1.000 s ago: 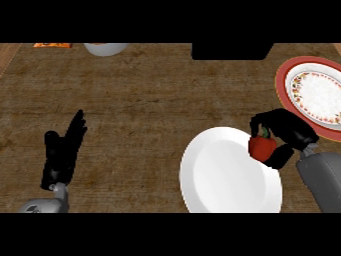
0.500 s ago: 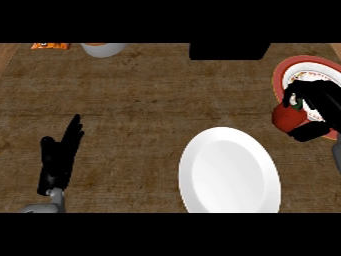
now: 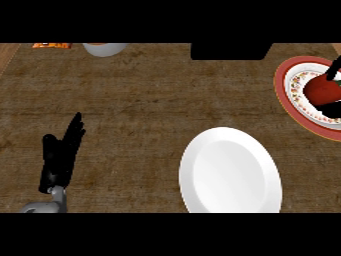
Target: Pick the bell pepper from the plate and place it in the plate
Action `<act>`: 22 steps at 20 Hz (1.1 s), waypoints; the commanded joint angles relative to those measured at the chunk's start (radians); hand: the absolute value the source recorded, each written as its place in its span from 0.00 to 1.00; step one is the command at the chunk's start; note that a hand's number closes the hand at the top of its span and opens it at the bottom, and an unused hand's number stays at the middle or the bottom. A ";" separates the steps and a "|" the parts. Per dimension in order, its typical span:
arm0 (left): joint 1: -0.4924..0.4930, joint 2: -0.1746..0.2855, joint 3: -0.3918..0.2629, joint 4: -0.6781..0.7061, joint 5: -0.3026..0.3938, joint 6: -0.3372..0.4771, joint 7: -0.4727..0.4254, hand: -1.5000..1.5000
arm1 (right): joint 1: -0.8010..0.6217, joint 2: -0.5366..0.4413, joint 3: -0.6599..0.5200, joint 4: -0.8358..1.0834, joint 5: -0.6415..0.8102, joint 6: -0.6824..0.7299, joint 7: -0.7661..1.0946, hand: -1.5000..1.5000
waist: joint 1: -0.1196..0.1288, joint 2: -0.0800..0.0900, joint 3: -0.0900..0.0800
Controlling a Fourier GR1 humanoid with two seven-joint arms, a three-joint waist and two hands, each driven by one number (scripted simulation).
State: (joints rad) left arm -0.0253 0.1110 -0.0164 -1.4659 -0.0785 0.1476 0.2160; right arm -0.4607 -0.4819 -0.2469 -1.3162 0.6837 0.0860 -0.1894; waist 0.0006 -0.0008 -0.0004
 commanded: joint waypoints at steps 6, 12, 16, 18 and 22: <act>-0.004 -0.008 0.002 0.011 -0.001 -0.019 -0.009 0.50 | -0.187 -0.092 -0.082 0.390 0.023 -0.069 -0.059 1.00 | 0.014 0.005 0.001; 0.025 0.013 0.006 -0.032 0.006 -0.050 -0.012 0.50 | -0.302 -0.137 -0.070 0.701 0.087 -0.159 -0.183 1.00 | 0.024 0.007 0.001; -0.018 -0.009 0.004 0.012 -0.005 -0.028 -0.008 0.50 | -0.335 -0.202 -0.049 0.856 0.132 -0.101 -0.209 1.00 | 0.036 0.014 0.002; -0.016 -0.004 -0.003 -0.030 -0.012 -0.026 0.035 0.50 | -0.323 -0.135 -0.025 0.897 0.148 -0.122 -0.208 1.00 | 0.035 0.012 0.002; -0.006 -0.024 -0.027 -0.015 -0.019 -0.030 -0.009 0.50 | -0.364 -0.211 -0.013 1.023 0.168 0.025 -0.241 1.00 | 0.055 0.021 0.003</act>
State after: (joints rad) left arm -0.0546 0.0972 -0.0288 -1.4766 -0.0942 0.1216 0.2281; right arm -0.8010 -0.6636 -0.2836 -0.3947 0.8259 0.0147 -0.4188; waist 0.0433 0.0157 0.0024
